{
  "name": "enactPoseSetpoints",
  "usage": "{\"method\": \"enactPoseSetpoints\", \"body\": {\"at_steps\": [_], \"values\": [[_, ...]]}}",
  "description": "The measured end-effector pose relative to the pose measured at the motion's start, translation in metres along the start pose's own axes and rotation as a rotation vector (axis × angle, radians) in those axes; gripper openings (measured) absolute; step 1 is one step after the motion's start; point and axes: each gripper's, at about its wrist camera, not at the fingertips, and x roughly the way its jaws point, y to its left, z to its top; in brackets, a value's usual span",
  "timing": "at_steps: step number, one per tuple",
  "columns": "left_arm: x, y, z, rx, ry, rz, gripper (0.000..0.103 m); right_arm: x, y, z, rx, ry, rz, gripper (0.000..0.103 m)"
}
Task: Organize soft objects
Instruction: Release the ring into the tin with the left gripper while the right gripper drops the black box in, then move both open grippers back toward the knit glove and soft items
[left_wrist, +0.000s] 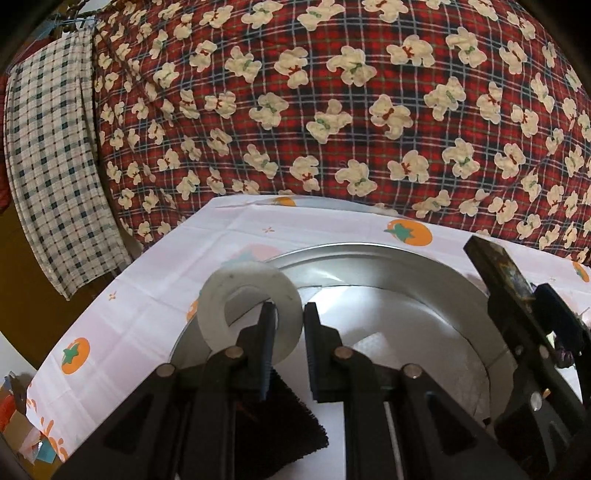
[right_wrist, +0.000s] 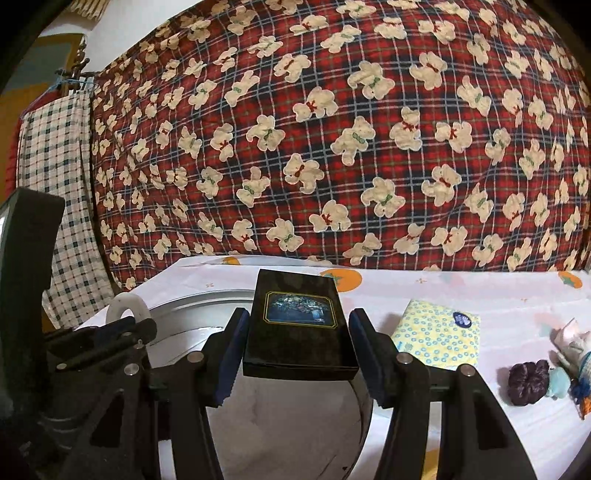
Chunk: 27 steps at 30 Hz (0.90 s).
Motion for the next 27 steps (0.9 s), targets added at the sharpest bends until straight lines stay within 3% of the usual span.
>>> {"method": "enactPoseSetpoints", "body": {"at_steps": [1, 2, 3, 4, 6, 9, 12, 21, 24, 27], "values": [[0.001, -0.001, 0.0, 0.005, 0.005, 0.003, 0.018, 0.0, 0.0, -0.001, 0.0, -0.001, 0.007, 0.059], [0.0, -0.001, 0.0, 0.01, 0.003, -0.001, 0.029, 0.0, 0.001, -0.002, -0.004, -0.002, 0.012, 0.059], [-0.002, -0.002, 0.0, 0.017, -0.011, -0.006, 0.046, 0.001, 0.004, -0.004, -0.013, -0.001, 0.017, 0.062], [-0.004, 0.0, 0.0, 0.009, -0.029, 0.009, 0.055, 0.002, 0.004, -0.005, -0.015, 0.002, -0.006, 0.065], [-0.01, 0.006, 0.0, -0.032, -0.057, 0.03, 0.087, 0.003, -0.001, -0.005, -0.002, 0.01, -0.026, 0.066], [-0.018, 0.017, 0.0, -0.087, -0.122, 0.012, 0.099, 0.001, -0.015, -0.005, 0.067, 0.0, -0.012, 0.081], [-0.023, 0.022, -0.001, -0.11, -0.169, -0.01, 0.102, -0.004, -0.018, -0.005, 0.092, -0.024, 0.01, 0.084], [-0.055, 0.02, -0.017, -0.092, -0.345, 0.041, 0.102, -0.024, -0.012, -0.011, 0.008, -0.097, 0.014, 0.084], [-0.068, 0.023, -0.029, -0.134, -0.41, 0.018, 0.102, -0.033, -0.014, -0.015, -0.016, -0.116, -0.007, 0.084], [-0.071, 0.022, -0.039, -0.168, -0.426, -0.016, 0.102, -0.04, -0.018, -0.019, -0.033, -0.118, -0.038, 0.084]]}}
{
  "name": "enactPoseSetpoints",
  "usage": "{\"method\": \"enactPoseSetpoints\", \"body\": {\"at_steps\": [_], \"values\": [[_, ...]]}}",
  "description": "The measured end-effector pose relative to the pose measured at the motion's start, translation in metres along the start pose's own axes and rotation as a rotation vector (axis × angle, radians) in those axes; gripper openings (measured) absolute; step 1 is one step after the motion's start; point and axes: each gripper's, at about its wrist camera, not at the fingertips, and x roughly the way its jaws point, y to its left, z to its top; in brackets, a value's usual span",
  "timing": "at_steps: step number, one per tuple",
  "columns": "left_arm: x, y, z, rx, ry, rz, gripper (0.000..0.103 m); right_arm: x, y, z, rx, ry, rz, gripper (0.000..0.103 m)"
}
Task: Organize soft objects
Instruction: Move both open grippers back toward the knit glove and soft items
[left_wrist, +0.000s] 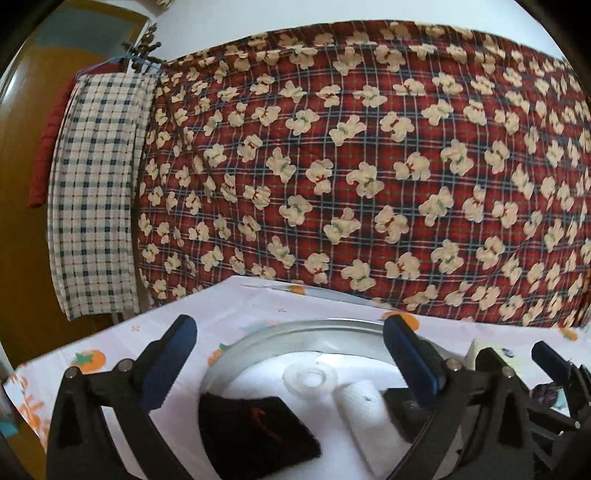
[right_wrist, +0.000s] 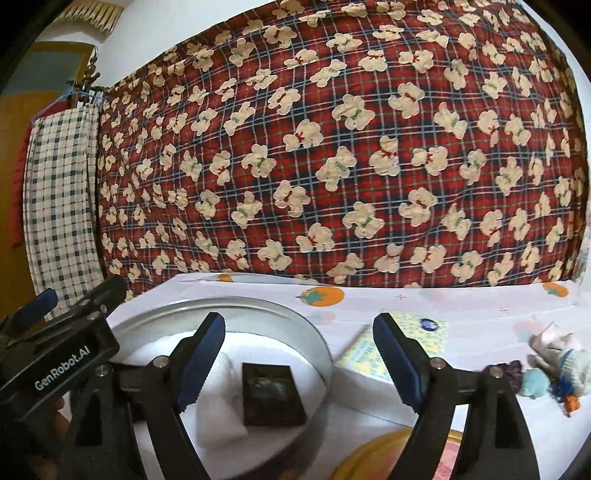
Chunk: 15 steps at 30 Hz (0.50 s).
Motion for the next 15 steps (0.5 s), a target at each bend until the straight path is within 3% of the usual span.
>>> {"method": "enactPoseSetpoints", "body": {"at_steps": [6, 11, 15], "values": [[-0.008, -0.012, -0.017, -0.02, 0.007, -0.036, 0.102, -0.009, -0.003, -0.009, -0.064, 0.025, -0.042, 0.084], [-0.023, -0.016, -0.021, -0.048, -0.019, -0.043, 0.102, -0.02, -0.021, -0.009, -0.002, 0.007, -0.054, 0.084], [-0.03, -0.024, -0.025, -0.061, 0.003, -0.067, 0.102, -0.028, -0.036, -0.009, 0.018, -0.01, -0.107, 0.084]]}}
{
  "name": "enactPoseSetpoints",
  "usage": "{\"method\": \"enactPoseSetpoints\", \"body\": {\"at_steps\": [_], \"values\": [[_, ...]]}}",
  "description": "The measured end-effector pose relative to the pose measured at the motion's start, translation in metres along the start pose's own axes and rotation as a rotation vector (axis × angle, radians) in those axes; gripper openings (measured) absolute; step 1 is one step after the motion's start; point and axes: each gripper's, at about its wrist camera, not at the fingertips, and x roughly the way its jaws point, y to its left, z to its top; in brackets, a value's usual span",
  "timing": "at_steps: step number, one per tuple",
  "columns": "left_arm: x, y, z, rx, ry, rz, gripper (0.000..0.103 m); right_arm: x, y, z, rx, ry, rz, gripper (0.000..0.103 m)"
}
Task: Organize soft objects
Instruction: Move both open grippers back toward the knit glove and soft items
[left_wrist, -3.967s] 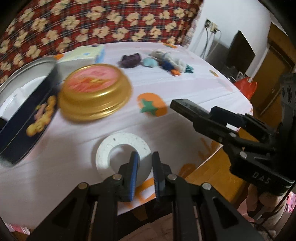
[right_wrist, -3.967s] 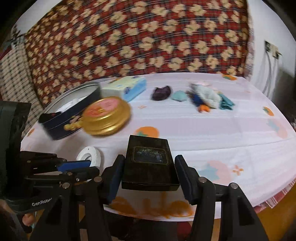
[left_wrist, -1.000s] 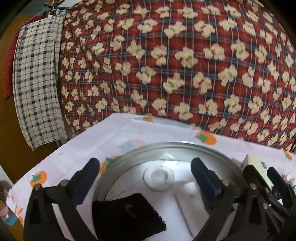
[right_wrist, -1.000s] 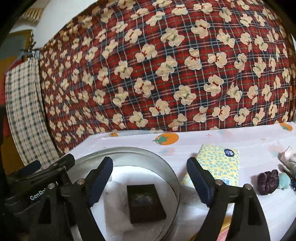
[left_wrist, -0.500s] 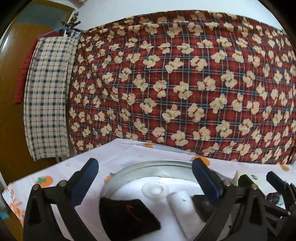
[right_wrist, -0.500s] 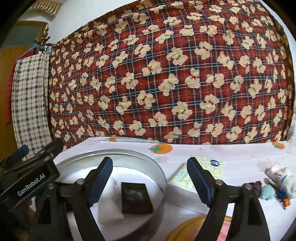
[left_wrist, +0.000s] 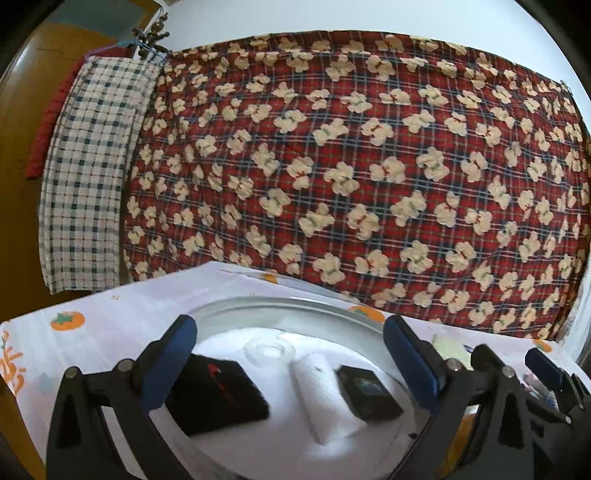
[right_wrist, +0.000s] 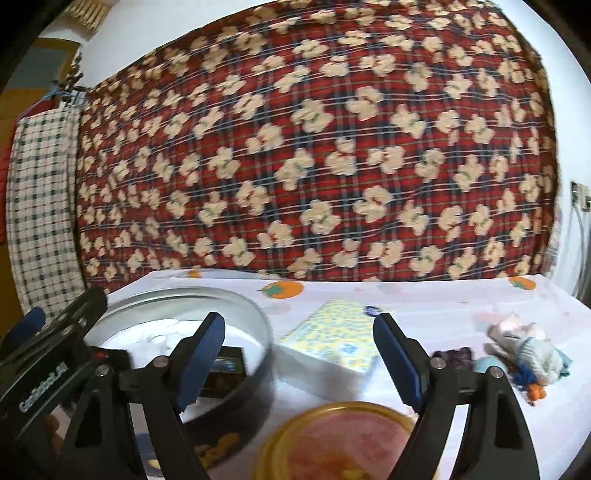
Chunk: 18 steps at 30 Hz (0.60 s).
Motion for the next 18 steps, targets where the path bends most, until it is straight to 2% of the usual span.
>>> {"method": "enactPoseSetpoints", "body": {"at_steps": [4, 18], "values": [[-0.003, -0.016, -0.003, 0.029, 0.011, -0.01, 0.102, -0.007, -0.014, 0.0, -0.002, -0.015, -0.041, 0.084], [-0.031, -0.106, -0.022, 0.154, 0.024, -0.188, 0.102, -0.029, -0.106, -0.001, 0.032, 0.0, -0.186, 0.084]]}}
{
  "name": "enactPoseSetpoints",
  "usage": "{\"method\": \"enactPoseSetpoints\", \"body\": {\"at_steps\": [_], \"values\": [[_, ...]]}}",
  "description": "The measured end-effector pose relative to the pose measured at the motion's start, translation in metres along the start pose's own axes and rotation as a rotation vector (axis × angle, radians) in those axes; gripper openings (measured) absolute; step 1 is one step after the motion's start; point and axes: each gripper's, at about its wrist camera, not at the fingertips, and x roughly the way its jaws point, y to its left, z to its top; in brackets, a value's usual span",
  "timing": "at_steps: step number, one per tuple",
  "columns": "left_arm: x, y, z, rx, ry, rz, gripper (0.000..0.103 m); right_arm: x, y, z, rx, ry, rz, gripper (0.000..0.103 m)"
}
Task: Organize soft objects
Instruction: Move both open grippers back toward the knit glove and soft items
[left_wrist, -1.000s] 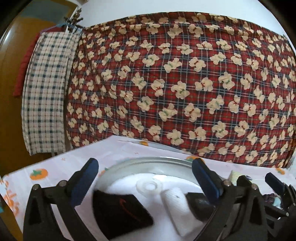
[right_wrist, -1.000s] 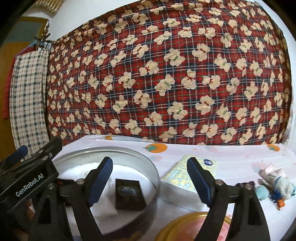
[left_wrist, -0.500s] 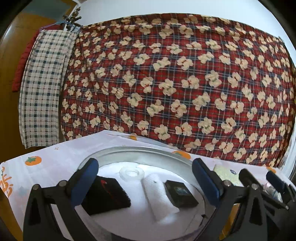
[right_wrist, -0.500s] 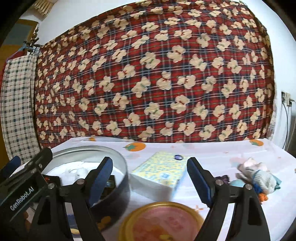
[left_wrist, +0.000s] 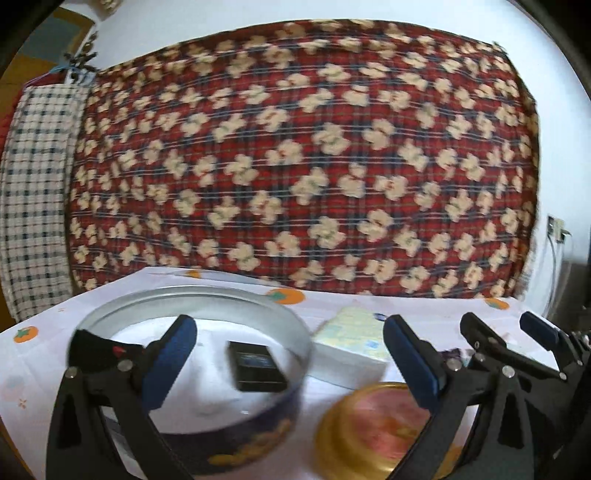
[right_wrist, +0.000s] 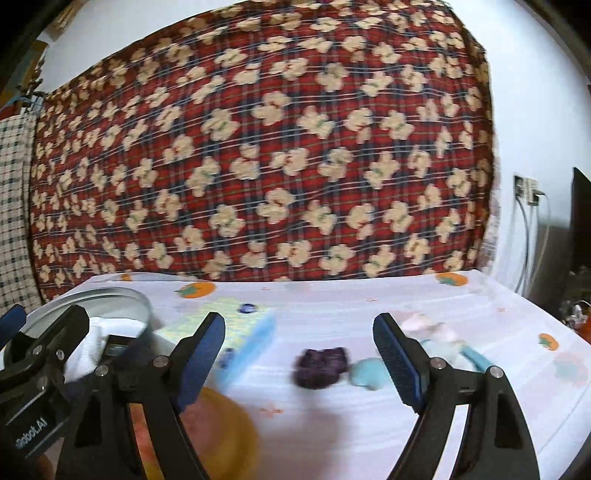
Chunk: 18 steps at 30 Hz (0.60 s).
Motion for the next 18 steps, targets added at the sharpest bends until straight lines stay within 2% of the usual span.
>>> {"method": "enactPoseSetpoints", "body": {"at_steps": [11, 18], "values": [[0.006, -0.055, -0.004, 0.049, 0.052, -0.078, 0.102, -0.001, -0.066, 0.001, 0.039, 0.017, -0.079, 0.084], [0.017, -0.09, -0.008, 0.07, 0.116, -0.123, 0.102, 0.009, -0.108, 0.002, 0.025, 0.079, -0.125, 0.084]]}}
